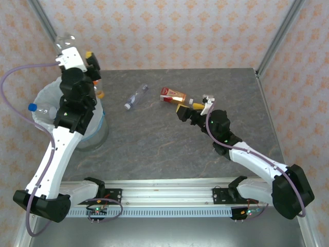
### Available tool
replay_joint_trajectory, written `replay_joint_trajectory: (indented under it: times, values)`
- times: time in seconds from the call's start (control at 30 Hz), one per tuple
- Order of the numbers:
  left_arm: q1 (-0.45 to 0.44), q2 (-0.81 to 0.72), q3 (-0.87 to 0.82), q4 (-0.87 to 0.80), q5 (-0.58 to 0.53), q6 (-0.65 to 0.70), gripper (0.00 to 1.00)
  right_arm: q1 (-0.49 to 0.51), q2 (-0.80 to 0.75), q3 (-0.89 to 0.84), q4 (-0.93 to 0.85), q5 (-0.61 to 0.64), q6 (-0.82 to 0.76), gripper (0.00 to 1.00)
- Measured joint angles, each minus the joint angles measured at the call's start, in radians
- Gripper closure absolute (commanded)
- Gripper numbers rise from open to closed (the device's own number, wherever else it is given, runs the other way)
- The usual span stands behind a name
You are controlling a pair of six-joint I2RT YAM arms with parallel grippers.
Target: Put the plastic bottles in the bin
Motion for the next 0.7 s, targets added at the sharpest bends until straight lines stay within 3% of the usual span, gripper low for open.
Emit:
replay_joint_trajectory:
  times: [0.17,0.37,0.7]
  values:
    - [0.120,0.001,-0.002,-0.007,-0.017,-0.031,1.00,0.000,0.000,-0.005,0.003,0.003,-0.013,0.01]
    - [0.174,-0.006,-0.099,0.066,-0.139,-0.066,1.00,0.000,0.000,-0.005,0.005,0.003,-0.026,0.01]
    - [0.340,0.021,-0.219,0.123,-0.261,-0.280,1.00,0.000,0.000,-0.005,0.006,0.003,-0.028,0.01]
